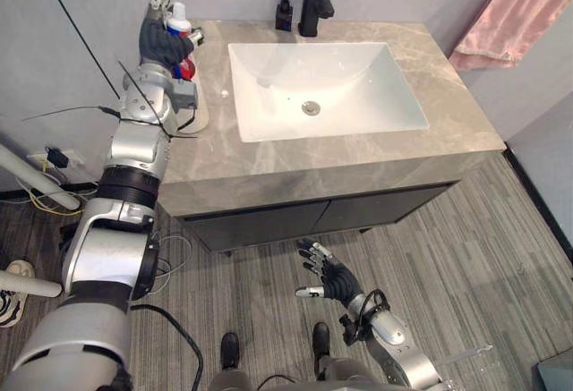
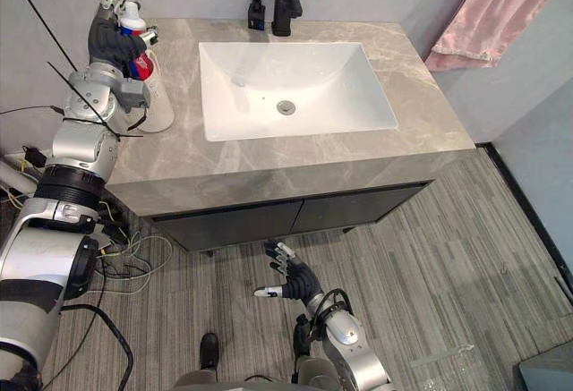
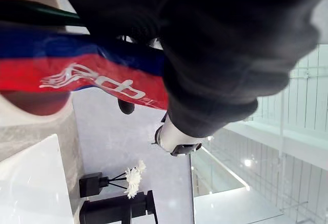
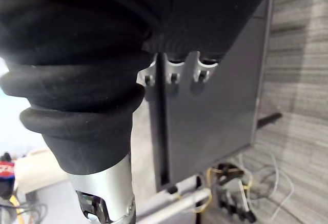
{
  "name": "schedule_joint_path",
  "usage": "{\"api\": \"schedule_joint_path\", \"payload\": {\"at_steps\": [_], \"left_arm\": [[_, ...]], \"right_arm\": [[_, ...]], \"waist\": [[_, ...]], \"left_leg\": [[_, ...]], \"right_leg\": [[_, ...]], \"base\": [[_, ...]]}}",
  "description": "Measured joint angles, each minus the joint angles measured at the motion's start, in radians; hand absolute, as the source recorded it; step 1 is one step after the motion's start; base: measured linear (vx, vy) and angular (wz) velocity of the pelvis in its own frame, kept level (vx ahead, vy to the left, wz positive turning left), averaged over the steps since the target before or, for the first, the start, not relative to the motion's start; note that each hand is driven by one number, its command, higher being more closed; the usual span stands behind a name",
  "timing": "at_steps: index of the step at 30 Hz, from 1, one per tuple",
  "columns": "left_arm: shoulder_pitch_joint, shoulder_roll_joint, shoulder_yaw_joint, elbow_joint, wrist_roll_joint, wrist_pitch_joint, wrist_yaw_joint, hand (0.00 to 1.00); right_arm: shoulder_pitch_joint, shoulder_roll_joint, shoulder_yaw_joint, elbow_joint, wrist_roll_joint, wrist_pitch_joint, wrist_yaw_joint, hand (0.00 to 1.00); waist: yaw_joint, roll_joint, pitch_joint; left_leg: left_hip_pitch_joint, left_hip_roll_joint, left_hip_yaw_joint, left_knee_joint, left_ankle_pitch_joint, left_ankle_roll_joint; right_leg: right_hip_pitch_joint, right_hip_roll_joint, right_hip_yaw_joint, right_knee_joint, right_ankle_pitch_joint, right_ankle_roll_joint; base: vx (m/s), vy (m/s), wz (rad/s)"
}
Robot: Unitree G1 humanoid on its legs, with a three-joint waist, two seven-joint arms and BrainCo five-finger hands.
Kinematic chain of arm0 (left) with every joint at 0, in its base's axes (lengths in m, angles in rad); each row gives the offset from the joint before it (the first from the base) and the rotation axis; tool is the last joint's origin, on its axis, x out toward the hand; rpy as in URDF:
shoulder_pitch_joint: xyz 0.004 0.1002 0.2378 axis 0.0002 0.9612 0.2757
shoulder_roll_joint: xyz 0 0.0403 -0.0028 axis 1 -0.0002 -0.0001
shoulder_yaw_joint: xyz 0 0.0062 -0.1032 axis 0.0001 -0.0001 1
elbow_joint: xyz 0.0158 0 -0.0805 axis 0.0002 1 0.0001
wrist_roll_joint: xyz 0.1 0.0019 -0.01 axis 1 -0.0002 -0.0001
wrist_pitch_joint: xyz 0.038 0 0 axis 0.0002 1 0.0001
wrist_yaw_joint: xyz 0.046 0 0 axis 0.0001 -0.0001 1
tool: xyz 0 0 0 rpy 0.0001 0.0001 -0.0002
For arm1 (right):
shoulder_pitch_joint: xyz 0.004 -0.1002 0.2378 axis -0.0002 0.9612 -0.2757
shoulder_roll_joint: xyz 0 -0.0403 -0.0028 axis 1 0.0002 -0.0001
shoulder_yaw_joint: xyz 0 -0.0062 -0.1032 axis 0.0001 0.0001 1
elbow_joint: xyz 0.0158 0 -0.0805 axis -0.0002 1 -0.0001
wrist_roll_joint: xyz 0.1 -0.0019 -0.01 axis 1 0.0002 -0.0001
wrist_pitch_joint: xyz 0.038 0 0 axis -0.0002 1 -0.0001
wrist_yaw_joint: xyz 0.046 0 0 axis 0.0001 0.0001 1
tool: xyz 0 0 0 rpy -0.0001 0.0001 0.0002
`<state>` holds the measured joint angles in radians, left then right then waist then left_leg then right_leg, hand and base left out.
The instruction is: Organize washtable
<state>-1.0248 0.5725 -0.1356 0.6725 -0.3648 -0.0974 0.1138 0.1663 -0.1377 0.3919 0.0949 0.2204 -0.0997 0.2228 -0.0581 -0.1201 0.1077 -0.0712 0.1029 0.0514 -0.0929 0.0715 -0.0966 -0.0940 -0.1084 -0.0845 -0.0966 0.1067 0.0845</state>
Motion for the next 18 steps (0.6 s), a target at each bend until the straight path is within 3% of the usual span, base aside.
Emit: {"api": "schedule_joint_path", "payload": {"at_steps": [6, 10, 14, 18], "left_arm": [[0.001, 0.003, 0.001, -0.041, -0.042, -0.003, -0.001, 0.00], [-0.003, 0.045, -0.003, -0.085, -0.119, -0.031, -0.002, 0.00], [-0.086, 0.140, -0.019, -0.120, -0.176, -0.061, -0.001, 0.00], [-0.154, 0.275, -0.018, -0.222, -0.220, -0.139, 0.000, 0.00]], "right_arm": [[-0.002, 0.000, -0.006, 0.020, 0.000, 0.000, 0.000, 0.00], [-0.006, 0.000, -0.005, 0.044, 0.000, 0.001, 0.000, 0.00], [-0.010, 0.001, -0.005, 0.044, 0.000, 0.000, 0.001, 0.00], [-0.005, 0.000, -0.006, 0.045, 0.001, 0.000, 0.001, 0.00]], "waist": [[0.016, 0.008, -0.005], [0.016, 0.024, -0.025], [0.019, 0.028, -0.028], [0.026, 0.035, -0.037]], "left_leg": [[0.000, -0.001, -0.009, 0.000, 0.000, 0.000], [-0.001, -0.001, -0.014, 0.000, 0.000, 0.000], [-0.001, 0.000, -0.023, 0.011, 0.000, 0.000], [-0.002, 0.000, -0.024, 0.014, -0.001, -0.001]], "right_leg": [[0.004, 0.000, -0.007, 0.000, 0.000, 0.000], [0.007, 0.000, -0.016, 0.000, 0.000, 0.000], [0.016, -0.001, -0.024, 0.000, -0.001, 0.000], [0.017, -0.001, -0.026, 0.000, -0.001, 0.000]], "base": [[0.00, 0.000, 0.03], [-0.01, -0.003, 0.04], [-0.04, -0.010, 0.06], [-0.03, -0.008, 0.00]]}}
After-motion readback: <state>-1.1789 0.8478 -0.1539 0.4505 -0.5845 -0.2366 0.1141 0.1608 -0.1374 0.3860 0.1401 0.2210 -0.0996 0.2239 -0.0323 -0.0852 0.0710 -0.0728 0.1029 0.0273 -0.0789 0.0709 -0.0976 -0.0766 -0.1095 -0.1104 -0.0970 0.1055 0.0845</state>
